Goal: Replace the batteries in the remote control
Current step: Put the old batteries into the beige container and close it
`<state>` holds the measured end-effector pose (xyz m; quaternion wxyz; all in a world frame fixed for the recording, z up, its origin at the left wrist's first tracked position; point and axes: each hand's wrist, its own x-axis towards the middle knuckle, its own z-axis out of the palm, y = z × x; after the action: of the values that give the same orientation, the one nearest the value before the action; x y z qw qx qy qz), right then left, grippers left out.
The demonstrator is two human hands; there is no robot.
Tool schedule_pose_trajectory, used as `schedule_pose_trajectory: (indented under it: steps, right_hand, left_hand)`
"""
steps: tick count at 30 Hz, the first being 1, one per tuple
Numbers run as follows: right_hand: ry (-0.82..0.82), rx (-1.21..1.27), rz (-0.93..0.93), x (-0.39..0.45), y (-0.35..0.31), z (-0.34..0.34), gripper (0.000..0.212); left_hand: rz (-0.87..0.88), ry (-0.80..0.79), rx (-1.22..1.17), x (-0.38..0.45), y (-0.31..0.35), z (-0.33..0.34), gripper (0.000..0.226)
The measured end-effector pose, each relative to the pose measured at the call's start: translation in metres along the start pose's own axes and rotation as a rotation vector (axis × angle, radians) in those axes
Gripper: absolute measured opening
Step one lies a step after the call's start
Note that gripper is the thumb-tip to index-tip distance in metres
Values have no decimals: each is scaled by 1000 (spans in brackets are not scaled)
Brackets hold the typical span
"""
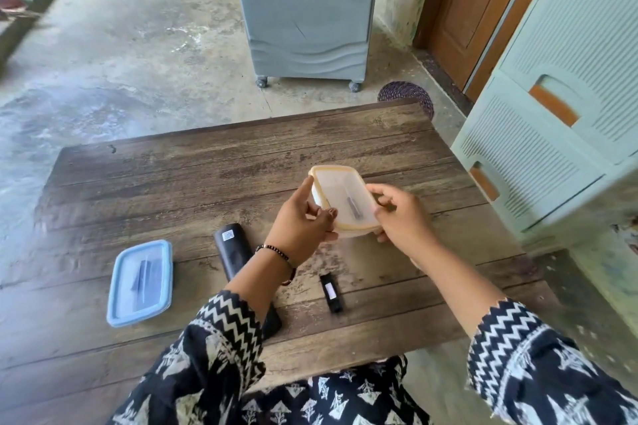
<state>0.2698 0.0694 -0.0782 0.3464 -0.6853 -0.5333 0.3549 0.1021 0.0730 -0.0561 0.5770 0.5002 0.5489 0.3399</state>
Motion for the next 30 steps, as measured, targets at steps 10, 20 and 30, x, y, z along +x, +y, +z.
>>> schedule_pose_trajectory:
  steps: [10, 20, 30]
  right_hand:
    - [241, 166, 38, 111, 22, -79, 34]
    - [350, 195, 49, 207, 42, -93, 27]
    - [394, 212, 106, 223, 56, -102, 20]
  left_hand:
    - [57, -95, 257, 127, 50, 69, 72]
    - [-15, -72, 121, 220, 69, 104, 60]
    - [-87, -54, 18, 244, 61, 128, 60]
